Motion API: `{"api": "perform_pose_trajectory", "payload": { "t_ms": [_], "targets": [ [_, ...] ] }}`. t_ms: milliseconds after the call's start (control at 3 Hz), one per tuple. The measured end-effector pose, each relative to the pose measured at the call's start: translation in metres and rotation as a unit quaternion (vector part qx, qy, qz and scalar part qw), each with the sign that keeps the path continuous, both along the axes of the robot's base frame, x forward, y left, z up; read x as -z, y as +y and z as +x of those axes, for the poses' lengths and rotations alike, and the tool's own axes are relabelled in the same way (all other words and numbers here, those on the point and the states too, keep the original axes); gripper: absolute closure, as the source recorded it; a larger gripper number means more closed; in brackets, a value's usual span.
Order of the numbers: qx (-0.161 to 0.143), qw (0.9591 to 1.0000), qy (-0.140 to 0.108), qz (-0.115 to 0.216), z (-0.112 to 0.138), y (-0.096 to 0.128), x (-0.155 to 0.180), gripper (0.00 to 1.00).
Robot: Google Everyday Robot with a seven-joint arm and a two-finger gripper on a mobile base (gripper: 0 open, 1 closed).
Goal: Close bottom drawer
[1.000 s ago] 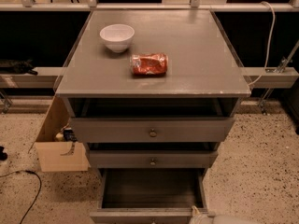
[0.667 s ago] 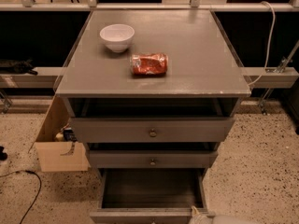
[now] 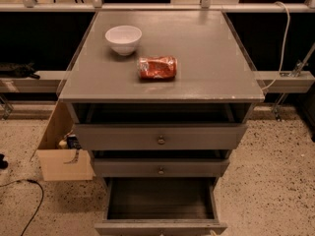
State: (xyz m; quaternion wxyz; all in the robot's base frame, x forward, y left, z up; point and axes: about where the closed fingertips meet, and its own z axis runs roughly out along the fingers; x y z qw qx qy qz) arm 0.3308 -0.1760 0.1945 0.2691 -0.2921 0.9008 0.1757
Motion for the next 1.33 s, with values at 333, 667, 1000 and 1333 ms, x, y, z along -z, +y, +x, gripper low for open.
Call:
{"api": "perform_pose_trajectory", "payload": {
  "t_ms": [333, 667, 1000, 1333],
  "targets": [
    [0.0, 1.0, 0.0, 0.0, 0.0, 0.0001, 0.0, 0.03],
    [0.0, 1.0, 0.0, 0.0, 0.0, 0.0001, 0.0, 0.0],
    [0.0, 1.0, 0.0, 0.0, 0.0, 0.0001, 0.0, 0.19],
    [0.0, 1.0, 0.0, 0.0, -0.0001, 0.0001, 0.0001, 0.39]
  ]
}}
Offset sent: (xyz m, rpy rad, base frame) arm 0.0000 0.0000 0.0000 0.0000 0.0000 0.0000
